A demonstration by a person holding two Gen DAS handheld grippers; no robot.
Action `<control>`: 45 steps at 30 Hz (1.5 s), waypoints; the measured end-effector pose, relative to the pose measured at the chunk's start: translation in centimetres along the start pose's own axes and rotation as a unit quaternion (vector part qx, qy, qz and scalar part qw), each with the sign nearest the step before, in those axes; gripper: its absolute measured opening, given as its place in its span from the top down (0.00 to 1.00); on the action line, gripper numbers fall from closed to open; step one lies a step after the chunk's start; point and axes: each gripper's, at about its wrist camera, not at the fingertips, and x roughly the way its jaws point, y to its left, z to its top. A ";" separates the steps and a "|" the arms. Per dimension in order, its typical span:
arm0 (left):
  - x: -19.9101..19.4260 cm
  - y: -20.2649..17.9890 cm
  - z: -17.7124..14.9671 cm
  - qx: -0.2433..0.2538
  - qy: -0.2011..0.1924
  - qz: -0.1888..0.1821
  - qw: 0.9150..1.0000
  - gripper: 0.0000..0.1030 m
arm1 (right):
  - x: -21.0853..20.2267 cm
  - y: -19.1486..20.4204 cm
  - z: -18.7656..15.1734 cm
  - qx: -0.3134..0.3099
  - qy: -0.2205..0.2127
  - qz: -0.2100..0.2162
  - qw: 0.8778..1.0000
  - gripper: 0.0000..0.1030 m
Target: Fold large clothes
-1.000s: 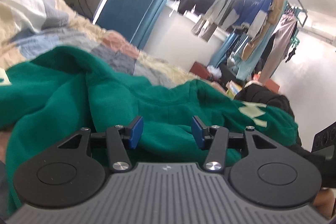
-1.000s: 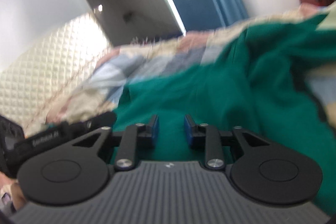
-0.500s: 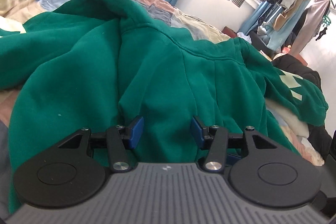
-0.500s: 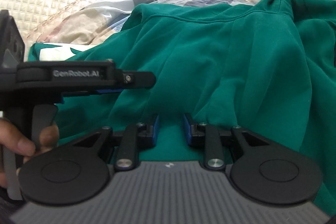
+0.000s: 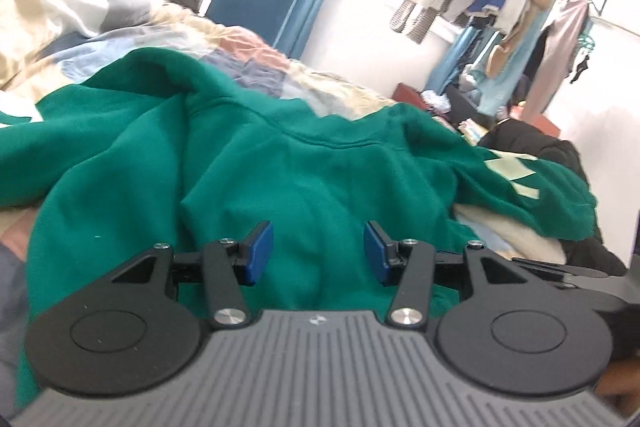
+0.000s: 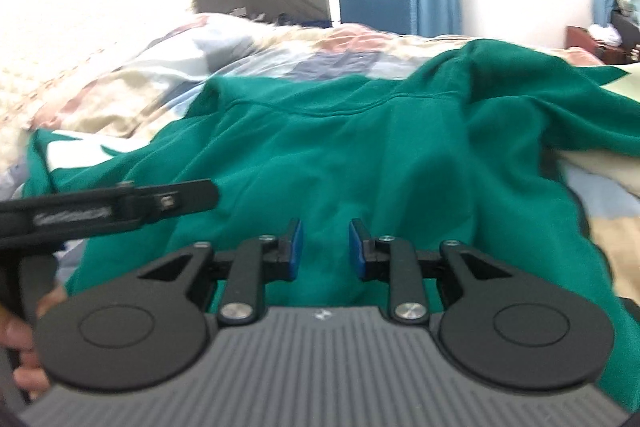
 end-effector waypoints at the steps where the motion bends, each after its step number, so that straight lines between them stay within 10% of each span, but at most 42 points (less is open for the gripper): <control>1: 0.0 -0.2 0.0 0.000 0.002 -0.005 1.000 0.46 | 0.1 -0.3 0.1 0.005 0.000 -0.007 1.000 0.71; 29: 5.4 0.8 -2.1 0.060 0.107 0.034 0.992 0.46 | 5.4 -3.0 -1.4 0.061 0.093 -0.013 0.994 0.73; 45: 3.1 1.1 -1.1 0.010 0.050 0.019 0.998 0.45 | -1.8 -9.7 4.2 0.084 0.014 -0.043 0.995 0.56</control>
